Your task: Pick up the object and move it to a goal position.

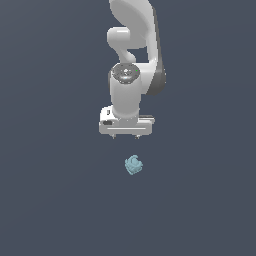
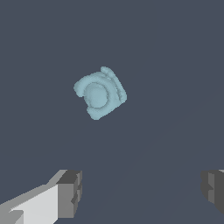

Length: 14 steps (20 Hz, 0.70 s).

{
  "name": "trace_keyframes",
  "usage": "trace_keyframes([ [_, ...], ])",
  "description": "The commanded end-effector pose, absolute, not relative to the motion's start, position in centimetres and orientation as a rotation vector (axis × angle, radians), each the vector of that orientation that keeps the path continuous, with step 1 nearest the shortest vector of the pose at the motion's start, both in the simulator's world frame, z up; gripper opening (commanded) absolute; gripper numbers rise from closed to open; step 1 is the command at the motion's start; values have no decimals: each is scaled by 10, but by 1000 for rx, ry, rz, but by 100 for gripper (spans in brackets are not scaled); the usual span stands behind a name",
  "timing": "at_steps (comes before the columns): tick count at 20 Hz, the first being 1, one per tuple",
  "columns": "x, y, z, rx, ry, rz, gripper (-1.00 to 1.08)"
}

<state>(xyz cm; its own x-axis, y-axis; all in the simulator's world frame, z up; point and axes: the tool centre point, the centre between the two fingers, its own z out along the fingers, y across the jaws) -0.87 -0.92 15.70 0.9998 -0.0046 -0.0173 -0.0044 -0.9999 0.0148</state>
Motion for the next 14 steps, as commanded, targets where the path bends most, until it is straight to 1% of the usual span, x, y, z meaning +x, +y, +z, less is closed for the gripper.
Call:
trace_keyframes([
  [1,-9,-9,157,3127,-7,-27,100],
  [14,-1,1,164,3118,75,-9,100],
])
